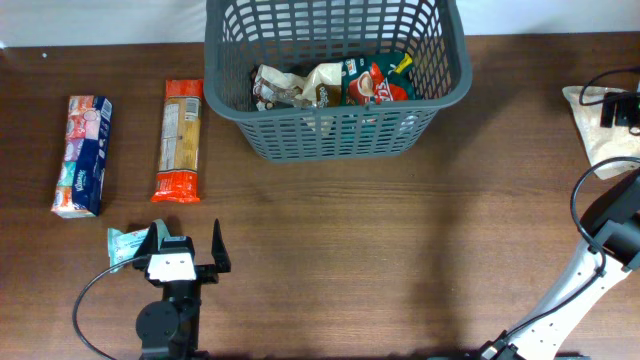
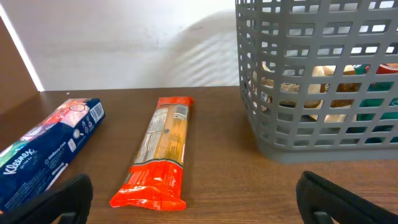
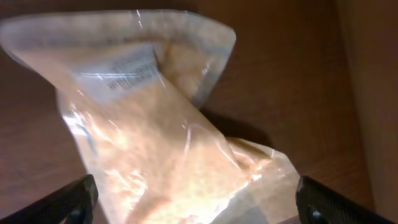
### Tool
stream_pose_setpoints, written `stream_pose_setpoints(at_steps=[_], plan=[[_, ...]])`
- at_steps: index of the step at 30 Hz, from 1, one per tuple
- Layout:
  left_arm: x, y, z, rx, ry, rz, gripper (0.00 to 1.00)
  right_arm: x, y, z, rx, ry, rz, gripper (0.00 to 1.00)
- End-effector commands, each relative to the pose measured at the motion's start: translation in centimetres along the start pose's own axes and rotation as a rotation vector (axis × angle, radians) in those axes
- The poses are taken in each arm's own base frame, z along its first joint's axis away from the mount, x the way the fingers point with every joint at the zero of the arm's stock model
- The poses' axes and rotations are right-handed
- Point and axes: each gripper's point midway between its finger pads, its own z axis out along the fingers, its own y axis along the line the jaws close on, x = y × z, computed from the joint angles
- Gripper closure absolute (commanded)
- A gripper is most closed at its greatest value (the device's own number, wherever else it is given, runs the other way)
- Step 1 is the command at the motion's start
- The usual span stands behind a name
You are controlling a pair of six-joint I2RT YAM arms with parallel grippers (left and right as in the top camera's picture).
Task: Pack container
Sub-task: 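Lower the right gripper and grasp the kraft-paper bag, then lift the kraft-paper bag and carry it left over the basket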
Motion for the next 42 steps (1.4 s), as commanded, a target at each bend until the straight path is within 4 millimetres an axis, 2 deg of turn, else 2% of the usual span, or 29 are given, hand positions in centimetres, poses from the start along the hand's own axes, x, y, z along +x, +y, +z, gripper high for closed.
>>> stream_pose_setpoints(at_steps=[1, 8, 17, 25, 29, 30, 31, 32, 34, 35, 36, 37, 38, 42], plan=[[0.1, -0.1, 0.0, 0.007, 0.002, 0.015, 0.01, 2.1, 0.2, 2.5, -0.045, 0.049, -0.036, 0.01], [0.1, -0.1, 0.0, 0.007, 0.002, 0.015, 0.01, 4.3, 3.0, 5.1, -0.180, 0.094, -0.098, 0.01], [0.1, -0.1, 0.0, 0.007, 0.002, 0.015, 0.01, 5.2, 3.5, 6.3, -0.184, 0.122, -0.136, 0.01], [0.1, -0.1, 0.0, 0.007, 0.002, 0.015, 0.01, 7.4, 5.2, 7.6, -0.228, 0.183, -0.139, 0.01], [0.1, -0.1, 0.0, 0.007, 0.002, 0.015, 0.01, 8.7, 6.2, 8.3, -0.250, 0.217, -0.143, 0.22], [0.1, -0.1, 0.0, 0.007, 0.002, 0.015, 0.01, 8.9, 6.3, 8.4, -0.254, 0.223, -0.144, 0.36], [0.1, -0.1, 0.0, 0.007, 0.002, 0.015, 0.01, 9.1, 6.5, 8.5, -0.257, 0.228, -0.143, 0.63], [0.1, -0.1, 0.0, 0.007, 0.002, 0.015, 0.01, 9.3, 6.5, 8.6, -0.261, 0.230, -0.142, 0.69], [0.1, -0.1, 0.0, 0.007, 0.002, 0.015, 0.01, 9.5, 6.6, 8.6, -0.263, 0.236, -0.134, 0.69], [0.1, -0.1, 0.0, 0.007, 0.002, 0.015, 0.01, 9.5, 6.7, 8.6, -0.263, 0.237, -0.130, 0.73], [0.1, -0.1, 0.0, 0.007, 0.002, 0.015, 0.01, 9.5, 6.7, 8.6, -0.263, 0.237, -0.127, 0.78], [0.1, -0.1, 0.0, 0.007, 0.002, 0.015, 0.01, 9.5, 6.6, 8.6, -0.262, 0.238, -0.123, 0.89], [0.1, -0.1, 0.0, 0.007, 0.002, 0.015, 0.01, 9.5, 6.7, 8.6, -0.262, 0.238, -0.122, 0.96], [0.1, -0.1, 0.0, 0.007, 0.002, 0.015, 0.01, 9.5, 6.6, 8.6, -0.259, 0.241, -0.097, 0.96]])
